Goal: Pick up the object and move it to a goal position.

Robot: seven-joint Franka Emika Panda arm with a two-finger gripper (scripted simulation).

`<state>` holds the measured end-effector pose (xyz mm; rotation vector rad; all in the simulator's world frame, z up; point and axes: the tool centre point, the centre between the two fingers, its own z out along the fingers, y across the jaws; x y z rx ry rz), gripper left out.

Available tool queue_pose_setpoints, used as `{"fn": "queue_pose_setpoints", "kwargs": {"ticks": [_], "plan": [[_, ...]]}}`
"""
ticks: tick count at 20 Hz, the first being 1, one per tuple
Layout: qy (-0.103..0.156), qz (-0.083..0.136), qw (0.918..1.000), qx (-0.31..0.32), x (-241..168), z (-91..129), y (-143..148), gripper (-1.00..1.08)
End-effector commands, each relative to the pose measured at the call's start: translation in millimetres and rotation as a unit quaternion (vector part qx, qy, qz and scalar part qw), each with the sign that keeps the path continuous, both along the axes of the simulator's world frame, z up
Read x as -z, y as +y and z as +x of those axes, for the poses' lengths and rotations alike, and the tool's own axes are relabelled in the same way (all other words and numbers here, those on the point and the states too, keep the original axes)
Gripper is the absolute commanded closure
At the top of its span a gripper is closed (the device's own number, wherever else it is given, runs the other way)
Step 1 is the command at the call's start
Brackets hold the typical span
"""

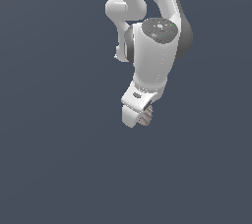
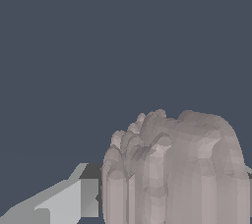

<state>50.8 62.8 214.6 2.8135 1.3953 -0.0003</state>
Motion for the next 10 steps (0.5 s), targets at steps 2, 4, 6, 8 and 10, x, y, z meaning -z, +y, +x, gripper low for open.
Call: {"fn": "queue_pose_setpoints", "kwargs": {"ticks": [2, 4, 6, 8, 10], "plan": [[0.0, 0.0, 1.0, 0.0, -29.4, 1.9, 31.6, 1.08], [0.0, 0.0, 1.0, 0.0, -45.6, 3.5, 49.1, 1.08], [0.0, 0.0, 1.0, 0.001, -61.5, 5.2, 65.9, 1.08], [0.0, 0.0, 1.0, 0.001, -76.9, 7.0, 82.7, 1.08], [0.0, 0.0, 1.0, 0.001, -91.0, 8.9, 97.4, 1.08]]}}
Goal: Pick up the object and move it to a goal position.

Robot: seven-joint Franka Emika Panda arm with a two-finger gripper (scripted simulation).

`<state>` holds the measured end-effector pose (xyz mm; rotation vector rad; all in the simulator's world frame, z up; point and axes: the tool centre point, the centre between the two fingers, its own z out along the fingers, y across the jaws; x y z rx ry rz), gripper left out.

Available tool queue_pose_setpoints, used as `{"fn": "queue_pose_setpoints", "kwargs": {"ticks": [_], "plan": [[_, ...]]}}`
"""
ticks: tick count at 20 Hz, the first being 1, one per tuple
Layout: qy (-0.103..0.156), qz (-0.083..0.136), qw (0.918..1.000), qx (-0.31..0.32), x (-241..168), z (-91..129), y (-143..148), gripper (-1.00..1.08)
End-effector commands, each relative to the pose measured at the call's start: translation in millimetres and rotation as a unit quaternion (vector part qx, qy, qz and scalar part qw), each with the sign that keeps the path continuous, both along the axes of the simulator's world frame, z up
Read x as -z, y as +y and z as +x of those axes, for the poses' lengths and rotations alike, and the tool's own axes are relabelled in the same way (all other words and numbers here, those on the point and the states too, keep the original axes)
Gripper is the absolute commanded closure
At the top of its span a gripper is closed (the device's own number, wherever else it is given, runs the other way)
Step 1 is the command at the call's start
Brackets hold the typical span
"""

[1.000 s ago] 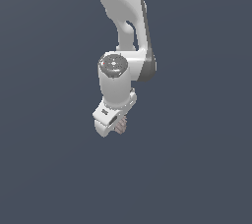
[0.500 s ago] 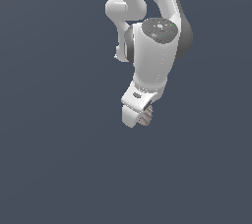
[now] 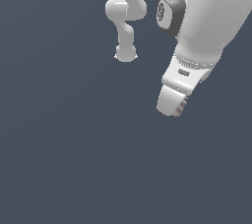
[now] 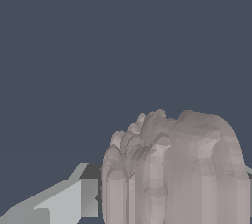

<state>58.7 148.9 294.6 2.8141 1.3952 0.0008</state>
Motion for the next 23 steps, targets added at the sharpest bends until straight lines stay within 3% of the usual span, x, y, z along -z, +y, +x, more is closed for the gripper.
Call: {"fn": "queue_pose_setpoints", "kwargs": {"ticks": [1, 11, 23], "plan": [[0.0, 0.0, 1.0, 0.001, -17.5, 1.9, 18.2, 1.08], [0.0, 0.0, 1.0, 0.001, -57.9, 8.8, 62.7, 1.08], [0.0, 0.0, 1.0, 0.001, -69.4, 12.2, 75.0, 1.08]]}}
